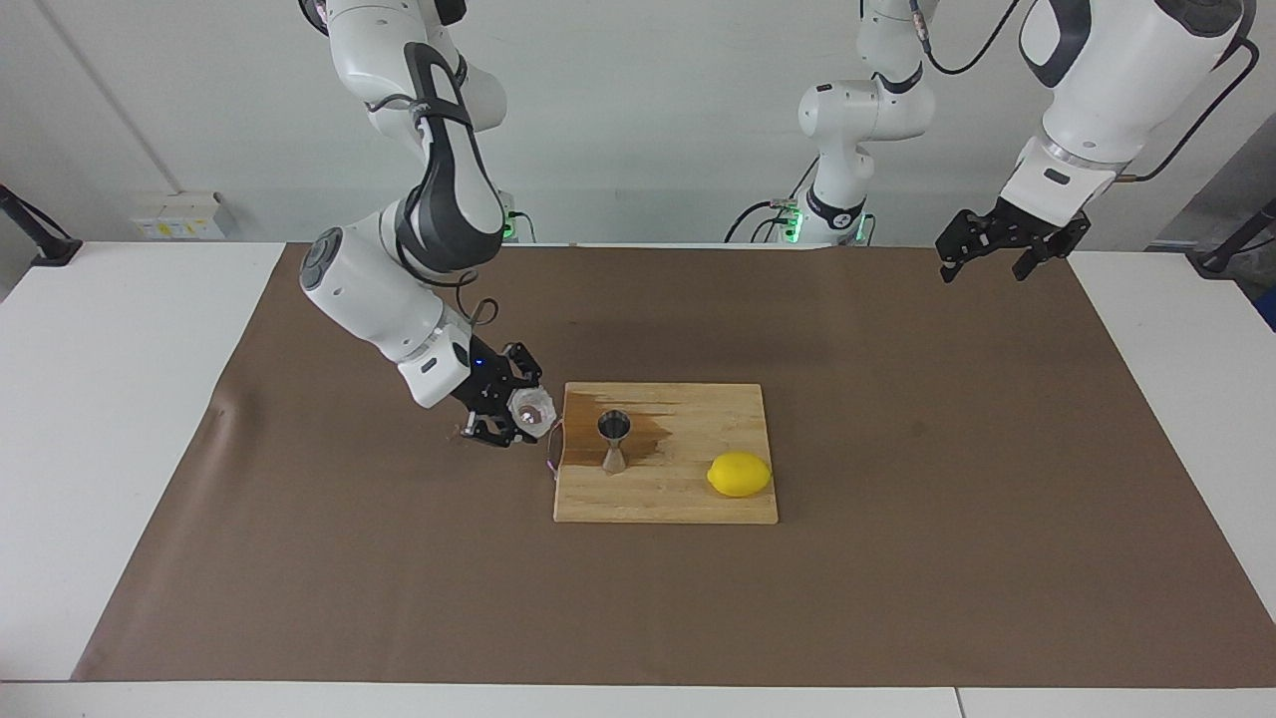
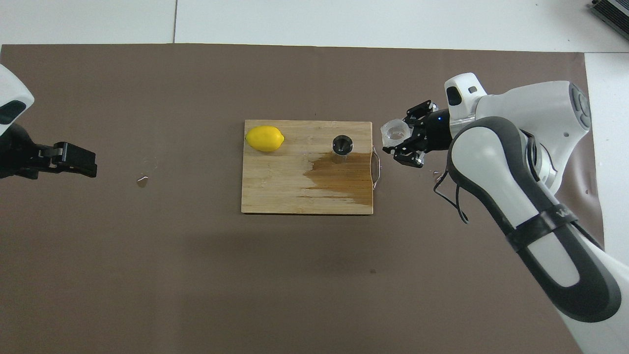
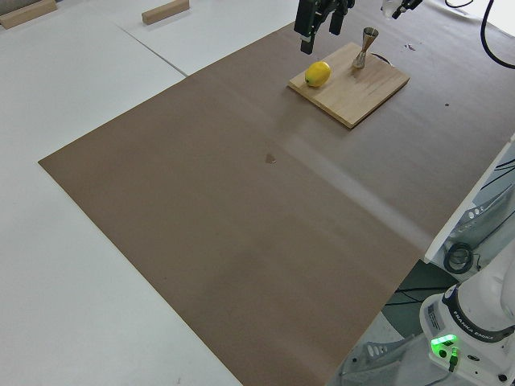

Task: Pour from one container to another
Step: 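Carry the white cup over the dark cup with the right gripper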

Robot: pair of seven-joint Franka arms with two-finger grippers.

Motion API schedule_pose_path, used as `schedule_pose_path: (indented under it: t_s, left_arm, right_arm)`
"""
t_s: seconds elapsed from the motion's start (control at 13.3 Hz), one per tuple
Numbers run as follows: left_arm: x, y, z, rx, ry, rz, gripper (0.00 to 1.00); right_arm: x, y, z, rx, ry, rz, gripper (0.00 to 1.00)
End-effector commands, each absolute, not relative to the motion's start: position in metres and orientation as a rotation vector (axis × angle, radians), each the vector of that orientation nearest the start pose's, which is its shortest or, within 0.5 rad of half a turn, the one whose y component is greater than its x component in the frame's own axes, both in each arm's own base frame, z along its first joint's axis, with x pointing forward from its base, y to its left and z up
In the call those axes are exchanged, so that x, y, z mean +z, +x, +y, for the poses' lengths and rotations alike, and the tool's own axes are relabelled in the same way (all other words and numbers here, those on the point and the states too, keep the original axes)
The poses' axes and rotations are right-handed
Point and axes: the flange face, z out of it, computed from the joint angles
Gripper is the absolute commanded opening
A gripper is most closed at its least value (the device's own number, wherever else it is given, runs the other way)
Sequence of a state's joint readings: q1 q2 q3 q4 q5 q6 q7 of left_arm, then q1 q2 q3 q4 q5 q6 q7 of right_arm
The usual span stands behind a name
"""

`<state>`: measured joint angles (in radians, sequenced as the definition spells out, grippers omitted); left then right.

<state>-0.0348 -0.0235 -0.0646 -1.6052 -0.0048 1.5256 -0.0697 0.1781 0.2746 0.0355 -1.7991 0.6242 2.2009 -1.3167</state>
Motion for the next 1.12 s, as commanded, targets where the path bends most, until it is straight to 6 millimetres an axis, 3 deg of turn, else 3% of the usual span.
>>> schedule_pose_path:
  t_s: [0.0, 0.6, 0.9, 1.05]
  left_arm:
    - [0.62, 0.532, -0.051, 0.077, -3.123, 0.045, 1.0]
    - [0.625, 0.544, -0.049, -0.061, -3.129, 0.044, 1.0]
    - [0.622, 0.538, -0.049, 0.005, -3.127, 0.038, 1.0]
    - [0.62, 0.535, -0.048, 0.046, -3.125, 0.036, 1.0]
  right_arm:
    - [0.421, 0.631, 0.183, -0.477, -2.304, -1.528, 0.43]
    - [0.421, 0.615, 0.23, -0.333, -2.474, -1.585, 0.43]
    - [0.421, 0.606, 0.251, -0.288, -2.586, -1.586, 0.43]
    - [0.421, 0.606, 0.251, -0.275, -2.638, -1.566, 0.43]
